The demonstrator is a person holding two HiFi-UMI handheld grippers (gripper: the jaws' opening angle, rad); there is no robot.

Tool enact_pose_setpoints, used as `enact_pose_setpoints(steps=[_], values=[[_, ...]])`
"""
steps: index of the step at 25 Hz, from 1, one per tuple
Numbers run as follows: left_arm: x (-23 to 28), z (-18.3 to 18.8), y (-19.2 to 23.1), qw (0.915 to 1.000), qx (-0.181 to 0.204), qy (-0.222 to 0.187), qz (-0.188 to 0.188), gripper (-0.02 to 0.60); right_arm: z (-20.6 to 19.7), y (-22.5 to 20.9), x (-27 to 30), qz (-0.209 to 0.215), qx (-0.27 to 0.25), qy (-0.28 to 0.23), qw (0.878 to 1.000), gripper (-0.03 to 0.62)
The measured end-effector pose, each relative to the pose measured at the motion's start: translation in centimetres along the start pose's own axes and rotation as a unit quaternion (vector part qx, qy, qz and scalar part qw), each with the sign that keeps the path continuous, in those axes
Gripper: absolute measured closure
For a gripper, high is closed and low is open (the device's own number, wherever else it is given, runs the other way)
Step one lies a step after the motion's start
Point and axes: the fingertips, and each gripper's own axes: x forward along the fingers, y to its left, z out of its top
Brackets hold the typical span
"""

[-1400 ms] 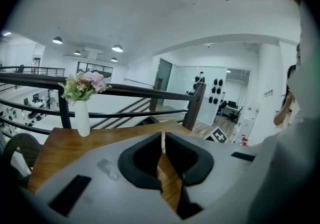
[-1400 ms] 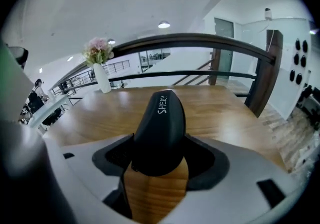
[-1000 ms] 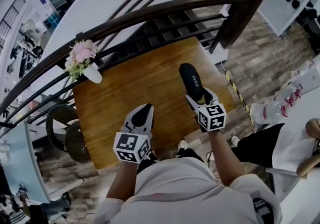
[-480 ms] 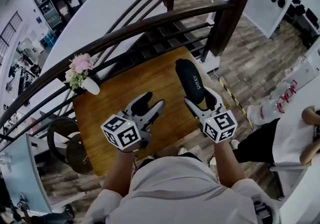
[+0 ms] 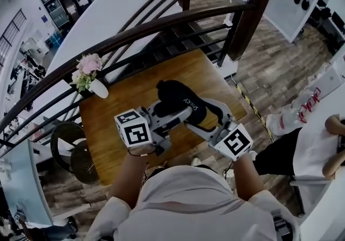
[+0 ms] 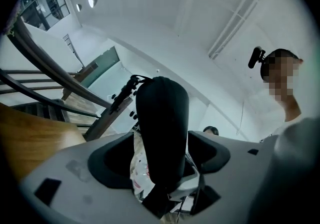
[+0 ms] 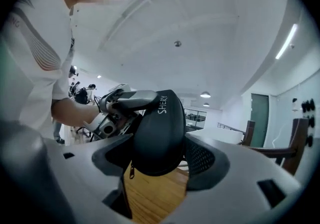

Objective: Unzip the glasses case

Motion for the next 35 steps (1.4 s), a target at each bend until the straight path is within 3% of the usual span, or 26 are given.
enact_pose_setpoints(steps=[5, 12, 14, 17, 22, 24, 28, 30, 35], values=[[0.2, 0.4, 0.1, 0.9998, -0.009, -0.016, 0.001, 0.27, -0.6, 2.1, 0.8, 0.027, -0.06, 0.049, 0.997, 0.229], [-0.1, 0.9, 0.6, 0.9991, -0.012, -0.039, 0.016, 0.316, -1.0, 1.8, 1.4, -0.002, -0.07, 0.063, 0.995, 0.21], [-0.5, 1.7, 1.0, 0.9977, -0.013, -0.061, 0.028, 0.318, -0.9, 1.1, 0.9, -0.023, -0.056, 0.048, 0.997, 0.21], [-1.2, 3.2, 1.6, 0.9945, -0.011, -0.093, 0.046, 0.319, -2.3, 0.3, -0.1, -0.05, 0.02, 0.052, 0.997, 0.22], [-2.1, 5.0, 2.5, 0.99, -0.009, -0.125, 0.065, 0.319, -4.4, 1.3, 0.6, -0.057, 0.077, 0.083, 0.992, 0.341], [-1.9, 5.0, 2.8, 0.9898, -0.009, -0.125, 0.069, 0.321, -4.3, 1.2, 1.1, -0.07, 0.09, 0.08, 0.99, 0.416], [-1.6, 5.0, 2.9, 0.9901, -0.003, -0.122, 0.07, 0.321, -4.5, 1.5, 2.3, -0.068, 0.121, 0.077, 0.987, 0.463], [-1.6, 5.1, 2.9, 0.9906, 0.005, -0.118, 0.069, 0.321, -4.7, 1.4, 2.7, -0.077, 0.128, 0.078, 0.986, 0.543], [-2.0, 4.9, 3.2, 0.9908, 0.032, -0.106, 0.078, 0.322, -5.6, 0.7, 2.6, -0.091, 0.126, 0.1, 0.983, 0.545]])
